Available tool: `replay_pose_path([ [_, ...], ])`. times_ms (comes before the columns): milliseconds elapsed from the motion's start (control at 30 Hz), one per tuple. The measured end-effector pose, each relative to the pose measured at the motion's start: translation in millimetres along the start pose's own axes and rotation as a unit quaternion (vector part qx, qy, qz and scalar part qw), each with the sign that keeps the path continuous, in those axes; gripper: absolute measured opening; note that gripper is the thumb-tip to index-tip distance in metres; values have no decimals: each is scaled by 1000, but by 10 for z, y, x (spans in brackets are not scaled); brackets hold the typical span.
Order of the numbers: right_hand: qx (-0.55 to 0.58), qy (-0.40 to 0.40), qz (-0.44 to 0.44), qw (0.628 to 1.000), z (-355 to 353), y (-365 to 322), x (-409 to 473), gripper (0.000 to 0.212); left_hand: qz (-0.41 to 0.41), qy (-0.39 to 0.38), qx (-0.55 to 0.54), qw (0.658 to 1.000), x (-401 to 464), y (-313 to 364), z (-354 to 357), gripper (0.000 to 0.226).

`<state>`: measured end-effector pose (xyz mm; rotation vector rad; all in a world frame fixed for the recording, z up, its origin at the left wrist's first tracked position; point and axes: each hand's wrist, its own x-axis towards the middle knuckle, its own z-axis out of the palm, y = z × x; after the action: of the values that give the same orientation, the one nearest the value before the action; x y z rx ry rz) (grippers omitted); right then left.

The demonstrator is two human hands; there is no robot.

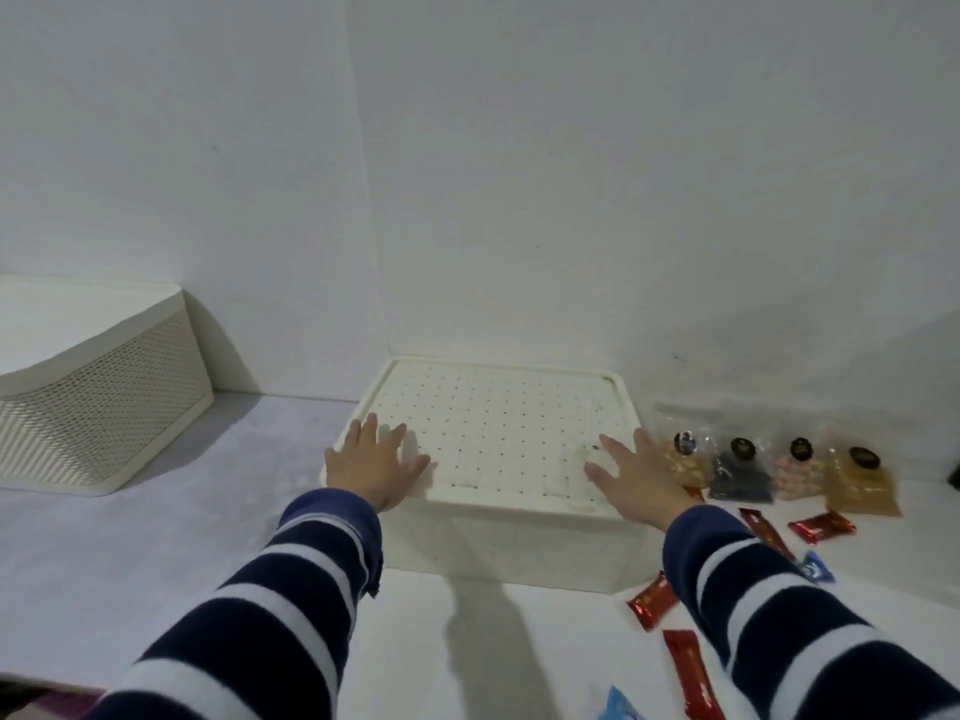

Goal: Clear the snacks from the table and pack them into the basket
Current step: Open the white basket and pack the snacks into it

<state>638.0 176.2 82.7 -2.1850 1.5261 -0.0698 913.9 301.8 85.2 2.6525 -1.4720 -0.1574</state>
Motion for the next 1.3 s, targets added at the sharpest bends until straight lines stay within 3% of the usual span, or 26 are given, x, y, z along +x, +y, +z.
replay_pose_path([
  [333,-23,86,67,994,58,-35,711,90,-34,-29,-30,999,758,-159,105,87],
  [633,24,141,91,986,-200,-282,523,92,-30,25,-143,989,818,-211,-199,90],
  [867,-11,196,126,972,-176,-659,-199,96,2,90,-163,983,183,-520,-368,92],
  [1167,54,212,130,967,715,-793,-1417,95,45,159,-189,968,-992,-1277,-62,80],
  [1300,59,191,142,969,1140,-746,-1864,95,44,152,-187,970,-1471,-1522,257,76],
])
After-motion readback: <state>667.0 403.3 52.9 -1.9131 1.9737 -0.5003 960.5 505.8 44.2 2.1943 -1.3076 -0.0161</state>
